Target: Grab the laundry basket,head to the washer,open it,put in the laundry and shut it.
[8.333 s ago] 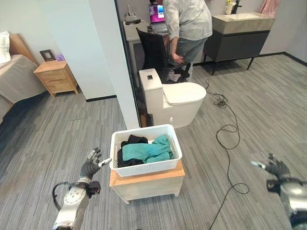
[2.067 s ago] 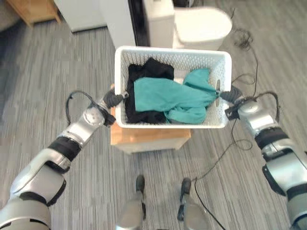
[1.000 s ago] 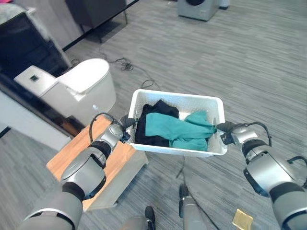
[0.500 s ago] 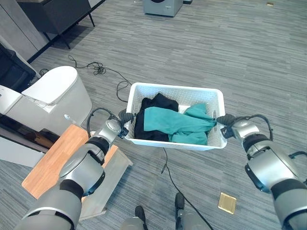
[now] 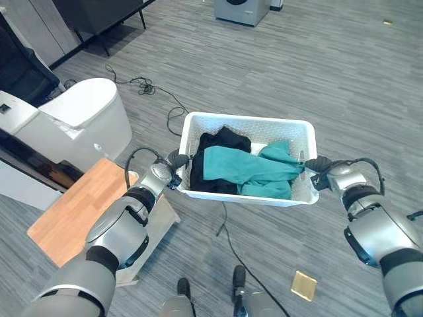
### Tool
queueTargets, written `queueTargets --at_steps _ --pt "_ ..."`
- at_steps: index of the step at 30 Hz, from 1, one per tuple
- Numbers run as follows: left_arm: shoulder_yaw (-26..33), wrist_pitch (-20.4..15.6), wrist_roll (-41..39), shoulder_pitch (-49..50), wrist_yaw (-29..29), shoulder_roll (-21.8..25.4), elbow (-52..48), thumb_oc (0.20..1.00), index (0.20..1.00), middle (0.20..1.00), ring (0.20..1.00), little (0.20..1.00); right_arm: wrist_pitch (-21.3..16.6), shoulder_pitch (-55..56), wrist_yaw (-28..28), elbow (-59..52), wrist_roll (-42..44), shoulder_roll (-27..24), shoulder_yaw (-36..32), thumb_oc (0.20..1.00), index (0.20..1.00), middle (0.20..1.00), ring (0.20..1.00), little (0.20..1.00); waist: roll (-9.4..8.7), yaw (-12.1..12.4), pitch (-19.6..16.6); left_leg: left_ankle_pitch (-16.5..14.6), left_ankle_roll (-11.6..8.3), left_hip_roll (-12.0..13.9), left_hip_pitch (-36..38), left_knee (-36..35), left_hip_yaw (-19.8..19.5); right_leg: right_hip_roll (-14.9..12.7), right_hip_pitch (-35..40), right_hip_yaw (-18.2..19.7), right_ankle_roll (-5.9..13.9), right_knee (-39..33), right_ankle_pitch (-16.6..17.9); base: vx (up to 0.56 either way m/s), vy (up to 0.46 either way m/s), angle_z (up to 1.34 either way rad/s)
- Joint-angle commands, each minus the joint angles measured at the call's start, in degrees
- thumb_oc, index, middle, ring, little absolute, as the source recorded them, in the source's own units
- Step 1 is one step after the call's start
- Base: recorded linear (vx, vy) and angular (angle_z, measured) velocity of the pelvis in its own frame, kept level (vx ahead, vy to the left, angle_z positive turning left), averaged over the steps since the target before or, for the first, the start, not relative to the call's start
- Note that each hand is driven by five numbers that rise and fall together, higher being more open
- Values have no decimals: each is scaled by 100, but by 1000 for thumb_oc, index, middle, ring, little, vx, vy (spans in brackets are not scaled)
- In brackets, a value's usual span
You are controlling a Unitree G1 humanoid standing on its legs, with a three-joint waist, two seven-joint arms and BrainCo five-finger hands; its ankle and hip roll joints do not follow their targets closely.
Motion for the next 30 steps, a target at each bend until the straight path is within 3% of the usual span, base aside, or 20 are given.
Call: queueTargets --at_steps 1,3,4,6,9,11,12,13,14,15,16,18,19,22,23,24,25,26,28,30 --pt "9 -204 -114 -519 213 662 240 200 200 200 200 200 -563 -289 -13 -402 624 -493 -173 200 200 200 200 200 -194 58 132 -175 386 -260 -919 562 -469 144 894 373 480 -252 -495 234 -21 -13" --pt "58 -206 -85 -412 192 703 231 200 200 200 200 200 -570 -134 29 -618 563 -483 -156 200 200 200 200 200 -149 219 101 74 320 -652 -1017 -67 -726 284 1084 487 503 -282 -629 380 -6 -20" --pt "78 -211 -76 -330 187 709 184 200 200 200 200 200 -595 5 19 -726 547 -497 -175 200 200 200 200 200 -99 266 74 287 277 -699 -1206 -412 -723 352 1169 504 493 -257 -731 284 4 -35" --pt "120 -232 -48 -192 169 700 138 200 200 200 200 200 -655 171 3 -788 576 -481 -254 200 200 200 200 200 -81 388 49 426 232 -838 -1390 -893 -578 407 1361 513 482 -191 -870 404 4 -20" --pt "162 -246 -39 -34 147 761 135 200 200 200 200 200 -679 322 28 -791 558 -243 -300 200 200 200 200 200 -102 576 -113 492 270 -960 -1313 -1044 -560 507 1670 725 486 -51 -1115 534 49 -28" --pt "268 -259 -121 183 178 841 -68 200 200 200 200 200 -691 594 55 -904 558 -28 -440 200 200 200 200 200 -217 749 -245 491 474 -1166 -1110 -881 -719 441 1769 860 575 429 -1017 514 88 -76" --pt "268 -259 -121 184 178 840 -69 200 200 200 200 200 -691 594 55 -904 558 -29 -439 200 200 200 200 200 -210 752 -256 496 472 -1156 -1123 -882 -720 450 1755 863 573 428 -1009 550 129 -77" --pt "302 -272 -135 430 195 833 -267 200 200 200 200 200 -728 887 85 -1032 538 125 -645 200 200 200 200 200 -365 810 -306 274 688 -1334 -818 -774 -669 319 1468 872 1109 1603 -78 499 139 -47" --pt "336 -253 -134 500 207 830 -346 200 200 200 200 200 -682 942 125 -1179 485 167 -685 200 200 200 200 200 -337 754 -289 160 789 -1327 -611 -769 -616 181 1171 840 1373 2330 398 642 198 -26" --pt "369 -233 -121 563 201 820 -369 200 200 200 200 200 -645 904 144 -1247 429 161 -666 200 200 200 200 200 -251 679 -283 76 882 -1303 -409 -801 -608 56 905 768 1472 2958 700 458 168 -61" --pt "396 -229 -116 607 201 794 -300 200 200 200 200 200 -647 893 155 -1175 427 206 -675 200 200 200 200 200 -149 629 -298 18 938 -1270 -212 -859 -634 4 746 679 1428 3323 767 482 183 -44" --pt "420 -210 -103 588 231 749 -222 200 200 200 200 200 -636 861 157 -1185 399 168 -732 200 200 200 200 200 134 443 -239 -46 985 -1139 197 -1000 -694 -120 109 504 1223 3906 546 475 153 3" --pt "411 -200 -62 526 222 705 -165 200 200 200 200 200 -630 803 152 -1126 399 118 -713 200 200 200 200 200 182 286 -190 -72 971 -1191 394 -1061 -824 -126 -163 525 1104 3737 271 432 58 25" --pt "305 -217 17 409 192 574 -84 200 200 200 200 200 -639 709 147 -978 463 -16 -708 200 200 200 200 200 253 36 -161 -180 891 -1264 633 -1022 -1082 61 -437 681 967 2936 -60 351 -69 75" --pt "191 -232 88 306 192 486 -9 200 200 200 200 200 -627 600 134 -870 516 -144 -675 200 200 200 200 200 248 -109 -171 -391 774 -1314 778 -949 -1202 -42 -463 792 931 1498 -169 583 -216 62" --pt "177 -256 123 259 191 402 31 200 200 200 200 200 -626 548 111 -791 575 -174 -681 200 200 200 200 200 218 -159 -206 -516 711 -1362 830 -924 -1255 -198 -644 891 967 757 -67 412 -167 62" --pt "181 -259 124 259 191 396 36 200 200 200 200 200 -628 545 112 -786 577 -177 -676 200 200 200 200 200 250 -178 -182 -542 708 -1335 864 -915 -1281 -178 -567 856 964 687 -49 504 -149 91" --pt "229 -307 179 230 212 357 81 200 200 200 200 200 -596 495 116 -750 585 -222 -685 200 200 200 200 200 275 -283 -195 -809 654 -1373 1135 -909 -1414 -389 -835 1168 1095 -433 377 508 -118 98" --pt "282 -322 187 257 212 381 101 200 200 200 200 200 -586 510 124 -814 568 -231 -714 200 200 200 200 200 311 -340 -188 -930 634 -1360 1321 -910 -1406 -433 -952 1193 1168 -709 495 436 -109 70" --pt "329 -345 210 343 229 445 91 200 200 200 200 200 -588 636 145 -939 549 -128 -717 200 200 200 200 200 245 -379 -349 -1156 550 -1345 1742 -877 -1297 -519 -744 817 1192 -711 659 609 -215 50"
